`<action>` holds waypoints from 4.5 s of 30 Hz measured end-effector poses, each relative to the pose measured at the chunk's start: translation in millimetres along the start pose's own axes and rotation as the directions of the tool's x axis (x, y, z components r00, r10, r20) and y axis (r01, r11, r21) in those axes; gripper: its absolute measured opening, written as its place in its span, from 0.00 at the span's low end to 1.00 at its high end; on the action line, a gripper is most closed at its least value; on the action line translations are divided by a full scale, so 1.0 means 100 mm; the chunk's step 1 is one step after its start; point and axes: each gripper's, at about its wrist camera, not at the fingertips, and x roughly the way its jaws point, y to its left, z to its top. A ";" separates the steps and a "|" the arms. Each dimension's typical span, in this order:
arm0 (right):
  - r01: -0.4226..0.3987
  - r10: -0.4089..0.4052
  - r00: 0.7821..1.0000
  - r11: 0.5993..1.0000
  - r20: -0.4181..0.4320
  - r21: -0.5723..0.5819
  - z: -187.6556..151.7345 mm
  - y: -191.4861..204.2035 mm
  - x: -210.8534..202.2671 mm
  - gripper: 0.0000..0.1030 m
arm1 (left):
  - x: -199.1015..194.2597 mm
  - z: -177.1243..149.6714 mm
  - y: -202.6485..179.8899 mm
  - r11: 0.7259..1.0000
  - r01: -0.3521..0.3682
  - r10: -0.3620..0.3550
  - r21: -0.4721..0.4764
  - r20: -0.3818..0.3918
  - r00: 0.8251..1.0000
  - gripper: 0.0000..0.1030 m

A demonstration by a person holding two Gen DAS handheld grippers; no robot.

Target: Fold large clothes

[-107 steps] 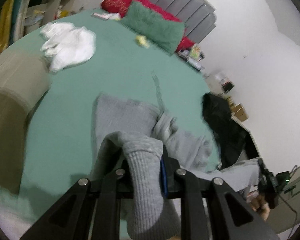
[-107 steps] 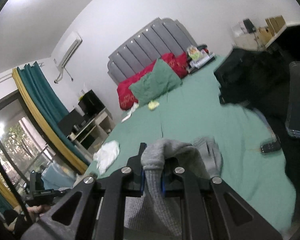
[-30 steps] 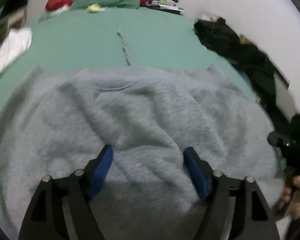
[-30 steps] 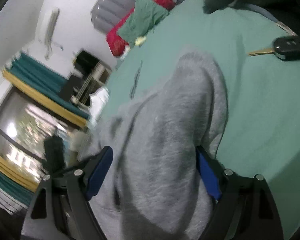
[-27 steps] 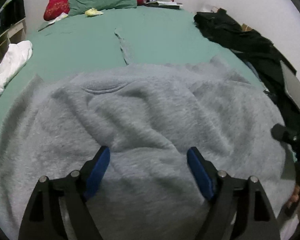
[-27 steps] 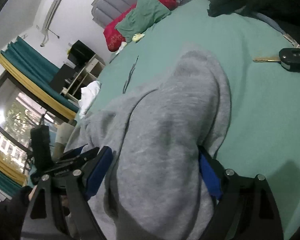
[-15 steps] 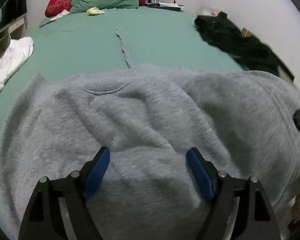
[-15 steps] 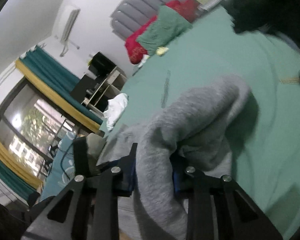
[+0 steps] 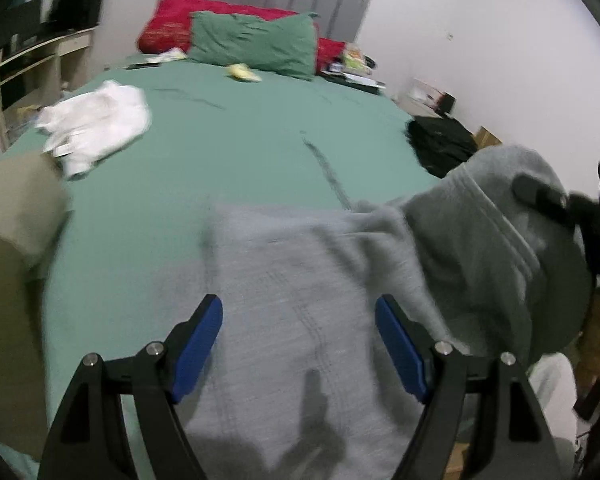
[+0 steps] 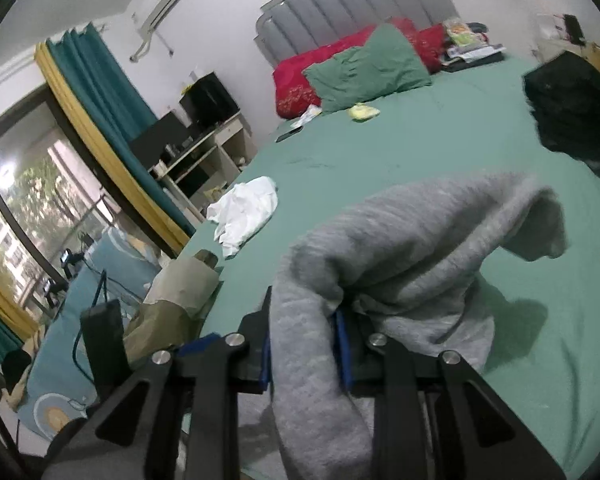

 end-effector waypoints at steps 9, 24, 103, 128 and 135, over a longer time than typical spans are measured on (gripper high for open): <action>0.124 -0.128 0.973 0.992 -0.191 -0.035 -0.38 0.73 1.27 0.29 | -0.36 -0.34 1.17 0.968 -0.026 0.036 -0.248 0.035 0.999 0.76; -0.226 0.226 0.974 0.973 -0.005 0.050 -0.27 0.58 0.04 0.85 | -0.50 -0.22 0.88 0.978 0.089 -0.072 -0.191 0.094 0.993 0.76; 0.116 -0.163 0.944 0.978 -0.288 -0.174 -1.19 -0.26 0.66 0.98 | 0.38 -0.49 0.90 0.979 0.001 -0.049 -0.206 -0.228 0.973 0.94; -0.220 0.269 0.934 0.952 -0.234 0.213 -0.95 -0.98 1.22 0.75 | 1.07 -0.26 1.02 0.925 0.265 -0.326 -0.271 -0.215 0.921 0.64; -0.211 0.242 0.948 0.964 -0.206 0.158 -0.91 -0.81 1.01 0.50 | 0.88 -0.22 0.68 0.966 0.192 -0.221 -0.171 -0.171 0.960 0.41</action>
